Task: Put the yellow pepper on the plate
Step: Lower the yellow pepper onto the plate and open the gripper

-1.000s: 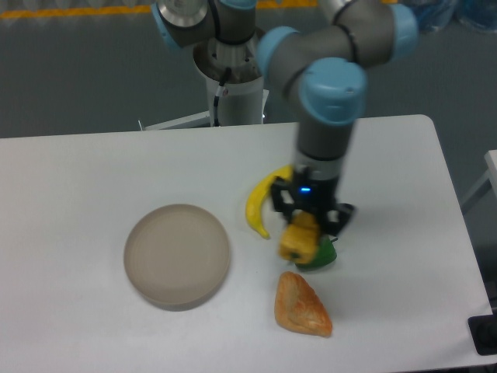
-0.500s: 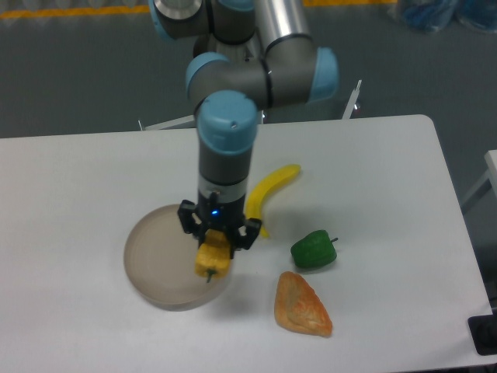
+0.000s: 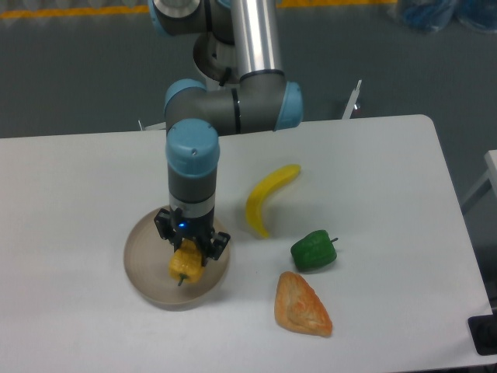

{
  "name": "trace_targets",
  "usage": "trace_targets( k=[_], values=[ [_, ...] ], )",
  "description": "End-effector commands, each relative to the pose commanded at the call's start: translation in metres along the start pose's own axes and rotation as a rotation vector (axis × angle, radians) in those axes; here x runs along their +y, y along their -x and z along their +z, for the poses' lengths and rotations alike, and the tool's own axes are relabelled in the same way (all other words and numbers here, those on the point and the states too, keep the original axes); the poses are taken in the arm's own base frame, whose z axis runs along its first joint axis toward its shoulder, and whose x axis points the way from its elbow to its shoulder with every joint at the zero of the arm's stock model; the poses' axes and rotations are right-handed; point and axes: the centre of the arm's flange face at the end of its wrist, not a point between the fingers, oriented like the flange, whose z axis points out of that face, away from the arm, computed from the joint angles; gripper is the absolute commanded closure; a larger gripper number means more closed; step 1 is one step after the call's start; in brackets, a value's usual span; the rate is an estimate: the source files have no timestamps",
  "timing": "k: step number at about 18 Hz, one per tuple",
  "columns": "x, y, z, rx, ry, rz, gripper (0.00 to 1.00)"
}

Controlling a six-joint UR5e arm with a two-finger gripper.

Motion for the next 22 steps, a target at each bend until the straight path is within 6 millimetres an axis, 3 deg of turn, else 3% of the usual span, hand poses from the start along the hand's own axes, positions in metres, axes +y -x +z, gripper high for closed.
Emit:
trace_targets(
  k=[7, 22],
  values=[
    [0.007, -0.009, 0.016, -0.010, 0.011, 0.009, 0.66],
    [0.007, -0.014, 0.027, 0.009, 0.021, -0.063, 0.66]
  ],
)
